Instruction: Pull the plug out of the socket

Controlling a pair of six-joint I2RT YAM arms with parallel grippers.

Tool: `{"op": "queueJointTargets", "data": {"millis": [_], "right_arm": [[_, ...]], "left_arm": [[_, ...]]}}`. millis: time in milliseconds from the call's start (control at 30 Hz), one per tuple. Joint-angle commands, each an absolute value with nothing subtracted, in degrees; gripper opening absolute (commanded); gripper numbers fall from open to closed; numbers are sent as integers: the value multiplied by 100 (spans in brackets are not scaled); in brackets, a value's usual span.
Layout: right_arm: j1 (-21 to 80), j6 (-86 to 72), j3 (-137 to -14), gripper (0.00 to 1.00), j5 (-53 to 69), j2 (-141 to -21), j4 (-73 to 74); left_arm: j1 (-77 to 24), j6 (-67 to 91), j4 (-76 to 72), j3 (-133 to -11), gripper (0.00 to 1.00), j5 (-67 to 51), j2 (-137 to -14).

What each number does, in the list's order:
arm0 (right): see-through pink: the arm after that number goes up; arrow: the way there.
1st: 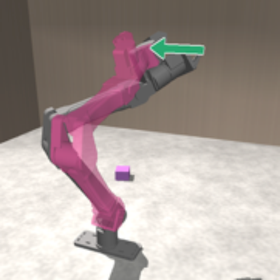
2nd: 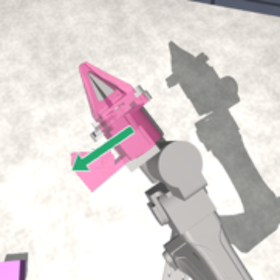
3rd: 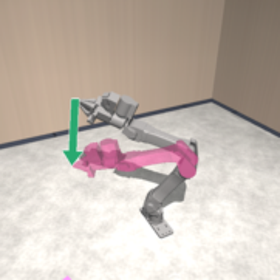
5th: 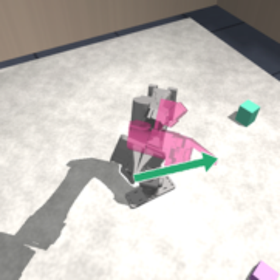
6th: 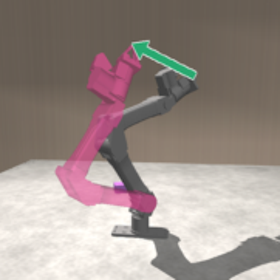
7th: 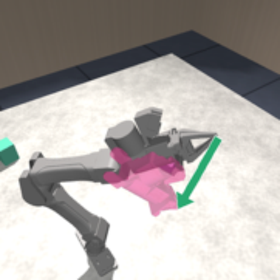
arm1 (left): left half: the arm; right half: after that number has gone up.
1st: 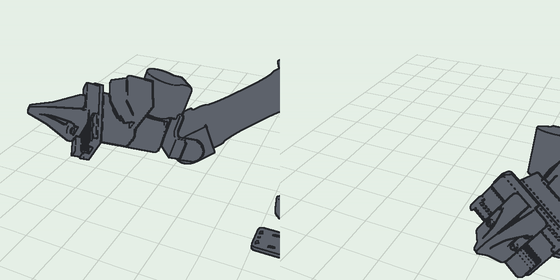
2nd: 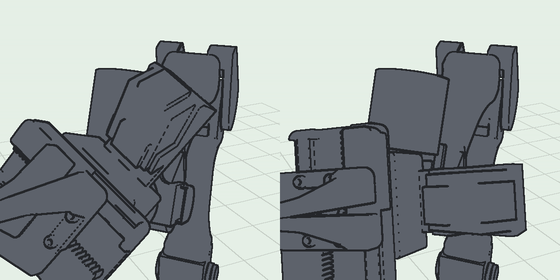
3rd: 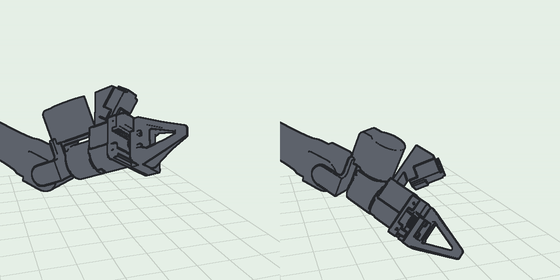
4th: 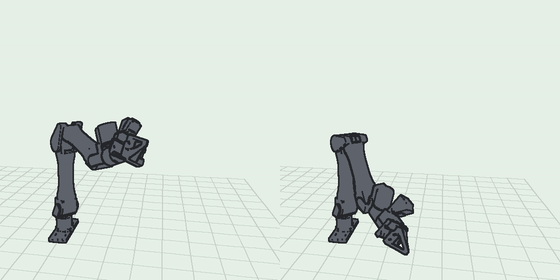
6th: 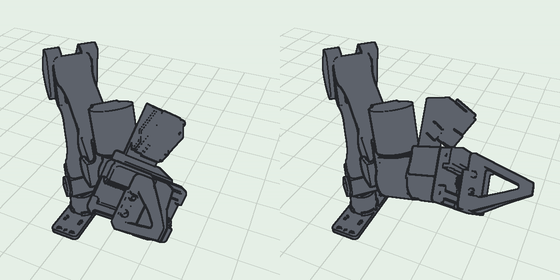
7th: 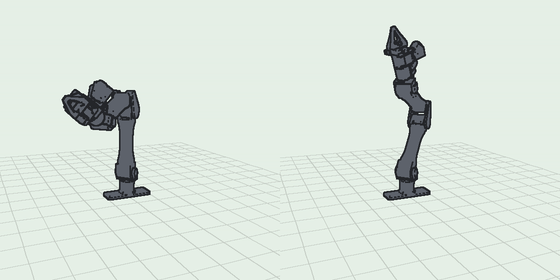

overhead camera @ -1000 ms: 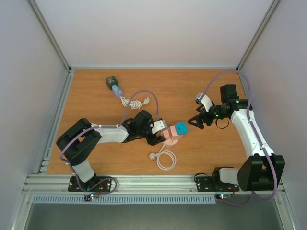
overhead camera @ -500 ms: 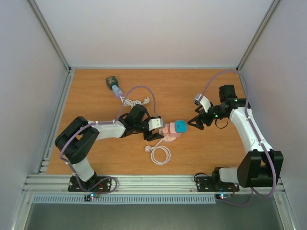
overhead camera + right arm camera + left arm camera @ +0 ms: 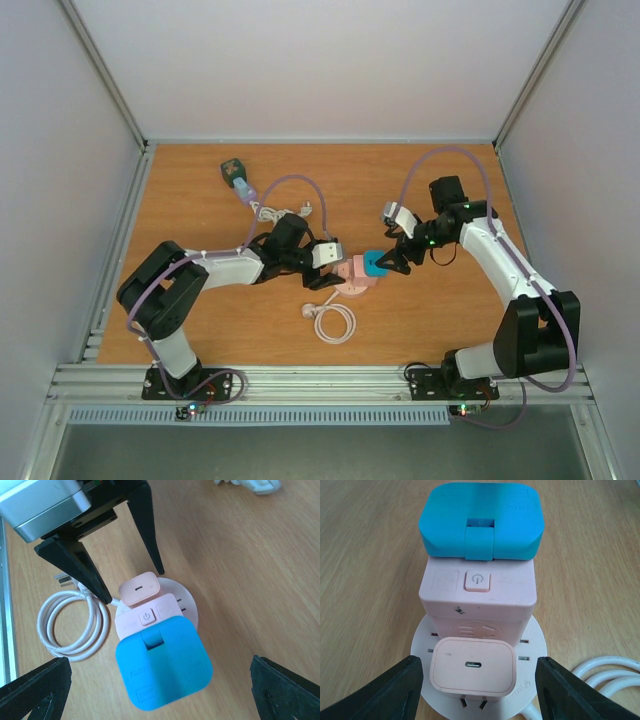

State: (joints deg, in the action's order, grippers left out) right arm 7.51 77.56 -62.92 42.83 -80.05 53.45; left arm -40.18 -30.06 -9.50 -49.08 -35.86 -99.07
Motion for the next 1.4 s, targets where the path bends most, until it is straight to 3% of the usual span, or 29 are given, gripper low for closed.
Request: {"op": "queueJointTargets", "data": {"millis": [0,900,1167,1367], "right_arm": [[1052,8250,-6303,99,4142,-8181,5118],[2103,8853,-6117,98,3481,-9107,4383],[2225,9029,-6142,91,3283,-9301,4369],[2301,9044,-6187,80,3248,-9394,4348]], "left_arm": [[-4033,-3046,-1299,-4947,63,-3774,-10003],[-4005,-2998,-1750,-4689,62,-3726,-10142],[-3998,-2971,-1868,-4628,61,-3696,-10145],[-3999,-2929,-2066,-4576,58,-3645,-10160]]}}
